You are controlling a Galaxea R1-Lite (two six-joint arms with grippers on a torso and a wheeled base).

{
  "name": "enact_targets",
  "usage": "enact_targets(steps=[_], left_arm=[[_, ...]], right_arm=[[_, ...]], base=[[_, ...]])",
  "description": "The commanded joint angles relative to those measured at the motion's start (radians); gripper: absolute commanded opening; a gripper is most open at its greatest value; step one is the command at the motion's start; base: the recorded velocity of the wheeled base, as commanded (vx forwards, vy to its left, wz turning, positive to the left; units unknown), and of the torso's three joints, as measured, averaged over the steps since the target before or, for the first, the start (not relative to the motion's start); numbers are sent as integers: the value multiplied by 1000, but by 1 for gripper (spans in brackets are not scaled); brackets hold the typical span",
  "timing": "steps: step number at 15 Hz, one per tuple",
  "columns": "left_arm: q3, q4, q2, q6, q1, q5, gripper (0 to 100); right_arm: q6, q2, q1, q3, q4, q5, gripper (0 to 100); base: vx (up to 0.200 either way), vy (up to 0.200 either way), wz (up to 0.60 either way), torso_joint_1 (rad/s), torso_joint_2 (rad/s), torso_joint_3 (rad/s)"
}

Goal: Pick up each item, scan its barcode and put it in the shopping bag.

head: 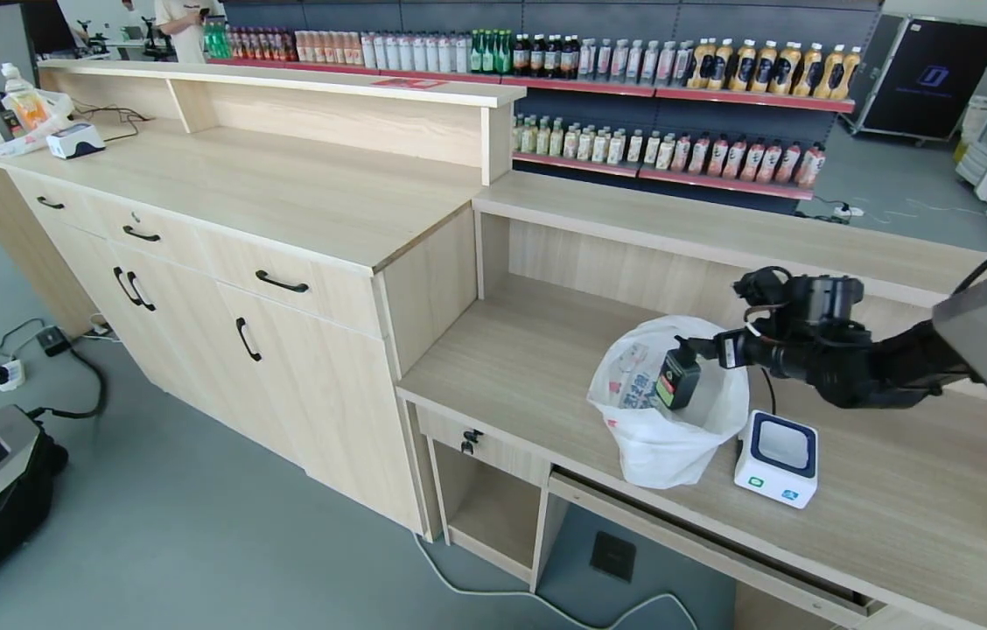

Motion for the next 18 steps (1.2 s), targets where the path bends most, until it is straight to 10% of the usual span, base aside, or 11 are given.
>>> enact_targets(steps=[1, 7, 11, 18], left_arm=[[0, 0, 0, 0, 0, 0, 100], [0, 0, 0, 0, 0, 0, 100], [0, 0, 0, 0, 0, 0, 100], [0, 0, 0, 0, 0, 0, 100]], right_arm=[[-101, -620, -176, 549, 16, 7, 100], [-131, -669, -402, 773, -4, -188, 100], [-12, -264, -489, 747, -441, -76, 100], [84, 7, -399, 731, -779, -102, 100]], base=[[0, 0, -600, 2, 2, 7], [0, 0, -600, 0, -1, 6], [0, 0, -150, -3, -1, 1], [0, 0, 0, 0, 0, 0]])
